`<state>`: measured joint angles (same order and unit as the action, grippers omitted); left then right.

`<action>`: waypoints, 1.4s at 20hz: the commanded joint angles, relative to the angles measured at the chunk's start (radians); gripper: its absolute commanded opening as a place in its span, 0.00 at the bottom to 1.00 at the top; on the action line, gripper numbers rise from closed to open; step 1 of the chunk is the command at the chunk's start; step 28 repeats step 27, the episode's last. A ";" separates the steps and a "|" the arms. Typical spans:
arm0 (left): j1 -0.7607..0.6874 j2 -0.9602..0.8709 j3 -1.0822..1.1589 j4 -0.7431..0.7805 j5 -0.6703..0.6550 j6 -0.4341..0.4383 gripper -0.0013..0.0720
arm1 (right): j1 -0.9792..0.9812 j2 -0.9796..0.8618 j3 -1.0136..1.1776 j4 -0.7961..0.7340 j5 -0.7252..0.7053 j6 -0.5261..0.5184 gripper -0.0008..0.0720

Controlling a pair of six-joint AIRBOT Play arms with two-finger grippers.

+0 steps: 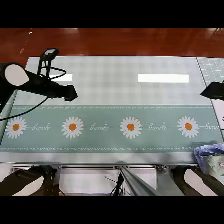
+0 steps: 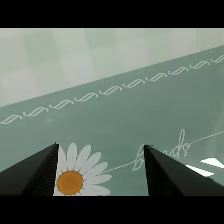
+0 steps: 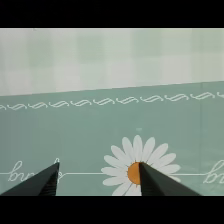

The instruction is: Fold the shirts.

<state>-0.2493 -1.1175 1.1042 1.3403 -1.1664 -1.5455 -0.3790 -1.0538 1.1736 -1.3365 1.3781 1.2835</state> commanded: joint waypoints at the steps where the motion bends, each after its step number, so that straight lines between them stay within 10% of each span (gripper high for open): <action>1: -0.032 -0.007 0.002 0.040 -0.003 -0.065 0.86 | 0.154 -0.005 -0.022 -0.147 -0.015 -0.012 0.82; 28: -0.032 -0.011 0.002 0.040 0.003 -0.064 0.86 | 0.232 -0.005 -0.023 -0.137 -0.025 -0.010 0.82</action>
